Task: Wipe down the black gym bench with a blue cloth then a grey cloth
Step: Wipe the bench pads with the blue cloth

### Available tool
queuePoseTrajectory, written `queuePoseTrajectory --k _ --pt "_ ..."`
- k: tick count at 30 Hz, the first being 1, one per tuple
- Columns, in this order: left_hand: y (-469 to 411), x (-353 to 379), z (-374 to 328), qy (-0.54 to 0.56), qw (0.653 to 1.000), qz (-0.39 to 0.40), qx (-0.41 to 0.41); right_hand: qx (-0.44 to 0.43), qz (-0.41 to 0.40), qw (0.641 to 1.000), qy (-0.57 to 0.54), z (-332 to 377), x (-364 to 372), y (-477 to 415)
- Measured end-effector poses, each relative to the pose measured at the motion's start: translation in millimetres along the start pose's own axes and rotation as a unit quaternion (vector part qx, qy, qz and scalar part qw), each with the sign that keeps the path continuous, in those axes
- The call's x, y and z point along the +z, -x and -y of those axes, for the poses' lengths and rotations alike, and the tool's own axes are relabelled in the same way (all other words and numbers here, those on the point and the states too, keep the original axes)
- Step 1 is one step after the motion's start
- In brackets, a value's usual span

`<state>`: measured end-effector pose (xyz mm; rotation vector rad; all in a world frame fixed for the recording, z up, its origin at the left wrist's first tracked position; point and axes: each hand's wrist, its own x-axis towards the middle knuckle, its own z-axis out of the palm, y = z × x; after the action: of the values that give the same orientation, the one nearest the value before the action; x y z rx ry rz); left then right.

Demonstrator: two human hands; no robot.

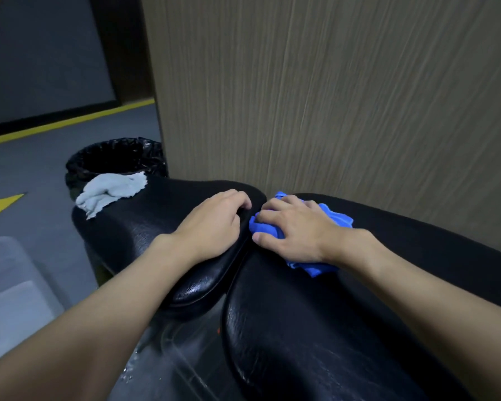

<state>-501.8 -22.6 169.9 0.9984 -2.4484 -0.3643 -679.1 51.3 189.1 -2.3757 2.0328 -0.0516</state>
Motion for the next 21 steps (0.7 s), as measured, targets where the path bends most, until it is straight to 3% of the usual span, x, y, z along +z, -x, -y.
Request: queuePoseTrajectory --k 12,21 --pt "41 -13 -11 0.04 0.998 0.017 -0.042 -0.047 -0.007 0.999 -0.014 34 -1 51" --pt "74 -13 -33 0.089 0.995 -0.001 -0.04 -0.137 0.008 0.99 -0.041 59 2 113"
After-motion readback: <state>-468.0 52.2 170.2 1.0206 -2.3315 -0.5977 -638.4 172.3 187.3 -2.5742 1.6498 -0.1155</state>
